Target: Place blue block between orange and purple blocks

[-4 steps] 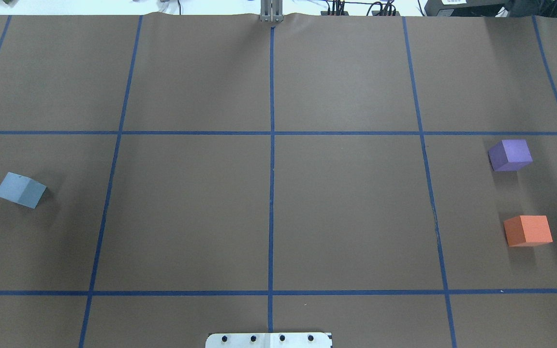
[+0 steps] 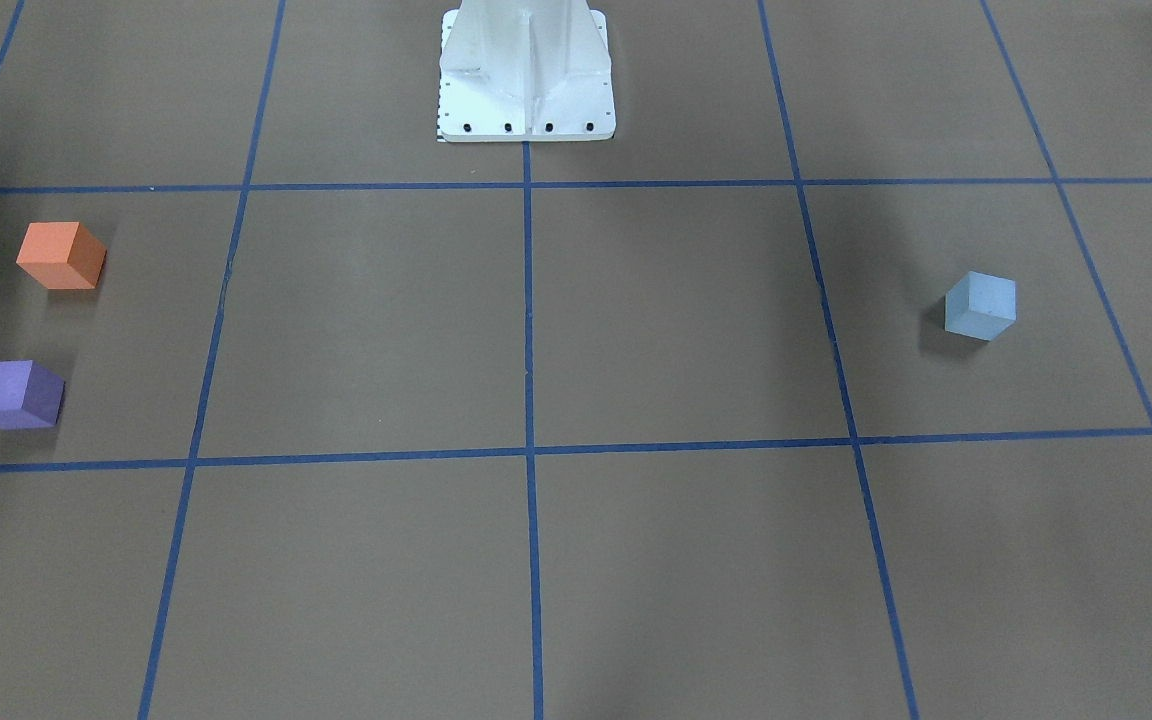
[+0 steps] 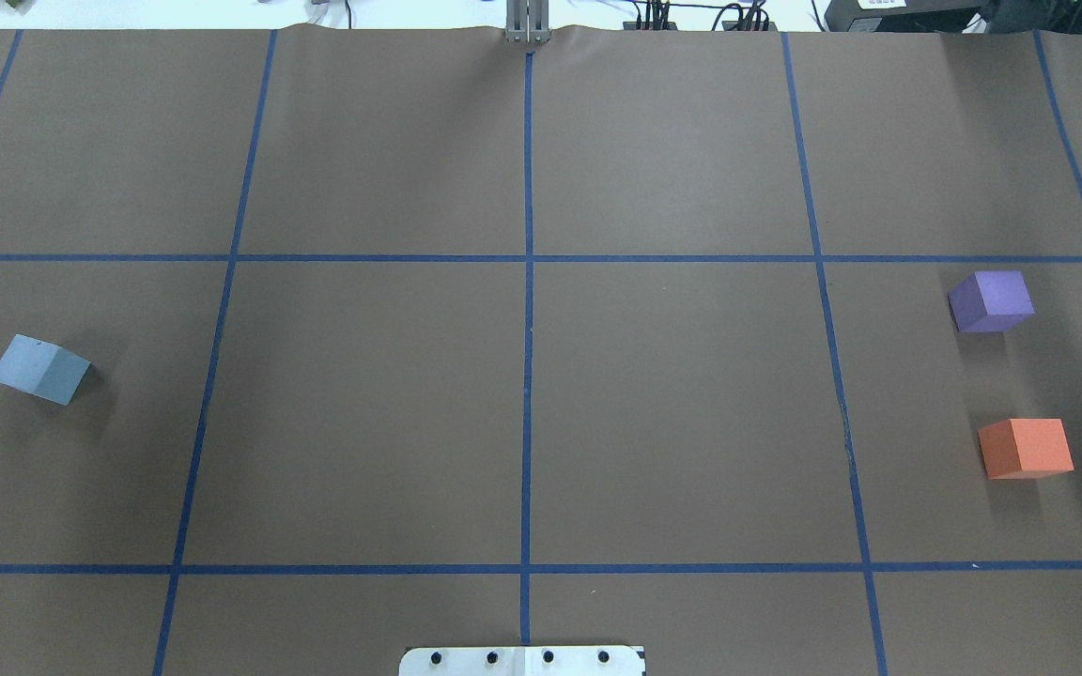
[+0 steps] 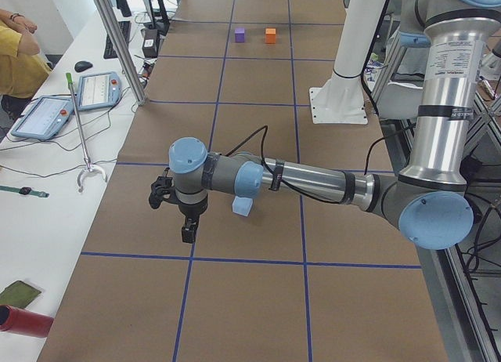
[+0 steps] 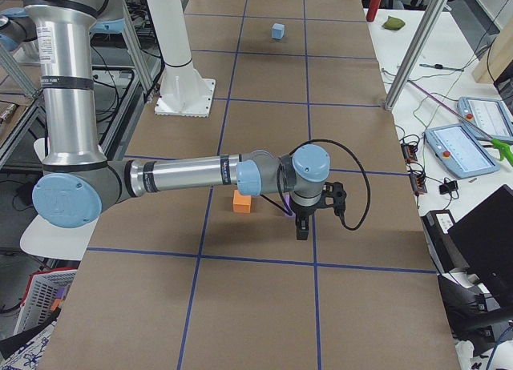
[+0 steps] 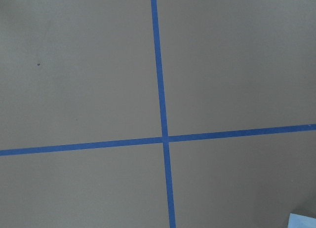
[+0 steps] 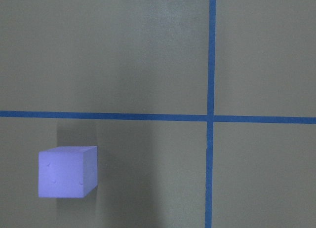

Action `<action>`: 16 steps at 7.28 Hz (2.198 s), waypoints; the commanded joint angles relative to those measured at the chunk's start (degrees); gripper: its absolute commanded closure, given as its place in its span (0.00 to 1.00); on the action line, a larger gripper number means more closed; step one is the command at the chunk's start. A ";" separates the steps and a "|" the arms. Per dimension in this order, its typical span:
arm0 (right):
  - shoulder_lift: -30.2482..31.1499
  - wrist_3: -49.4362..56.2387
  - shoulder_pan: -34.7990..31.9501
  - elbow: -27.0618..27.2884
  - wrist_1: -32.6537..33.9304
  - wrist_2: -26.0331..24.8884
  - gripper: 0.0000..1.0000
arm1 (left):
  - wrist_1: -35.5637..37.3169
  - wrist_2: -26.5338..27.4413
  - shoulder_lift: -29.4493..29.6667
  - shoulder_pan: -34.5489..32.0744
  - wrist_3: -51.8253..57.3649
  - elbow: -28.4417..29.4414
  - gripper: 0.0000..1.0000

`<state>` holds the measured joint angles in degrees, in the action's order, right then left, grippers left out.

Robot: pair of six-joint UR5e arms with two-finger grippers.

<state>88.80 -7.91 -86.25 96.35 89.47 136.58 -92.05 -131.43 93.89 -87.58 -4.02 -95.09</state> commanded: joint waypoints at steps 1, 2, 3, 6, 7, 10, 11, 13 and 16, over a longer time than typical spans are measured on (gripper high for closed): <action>-0.12 0.00 0.02 0.32 0.00 0.01 0.00 | -0.42 0.03 -2.29 0.39 -0.55 -0.28 0.01; -0.64 -0.43 0.46 0.33 -0.09 -0.78 0.00 | -0.50 -0.23 -2.57 0.57 -0.20 -0.80 0.06; -1.34 -1.31 0.99 0.41 -0.09 -1.83 0.00 | -0.68 -2.06 -3.44 0.57 0.15 -1.15 0.04; -1.35 -1.58 2.05 0.59 -0.09 -1.76 0.00 | -0.94 -4.02 -3.45 11.40 -2.81 -3.00 0.00; -1.00 -1.67 2.05 1.37 -0.09 -1.58 0.00 | -3.64 -2.53 -3.01 16.17 -7.27 -3.26 0.00; -1.17 -1.58 2.57 1.29 -0.26 -1.49 0.00 | -12.69 1.17 -3.27 27.51 -15.21 -3.44 0.00; -1.35 -1.67 3.18 1.21 -0.35 -1.66 0.00 | -13.07 4.57 -3.10 30.60 -18.36 -3.09 0.00; -1.00 -1.67 3.36 1.12 -0.44 -1.40 0.00 | -13.07 5.40 -3.35 33.61 -20.85 -2.64 0.00; -0.74 -1.58 3.89 0.24 -0.44 -1.49 0.00 | -13.25 5.31 -3.36 34.58 -21.73 -0.02 0.00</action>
<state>87.96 -9.50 -82.63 96.87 88.98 135.15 -105.22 -126.13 90.45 -53.45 -25.23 -96.16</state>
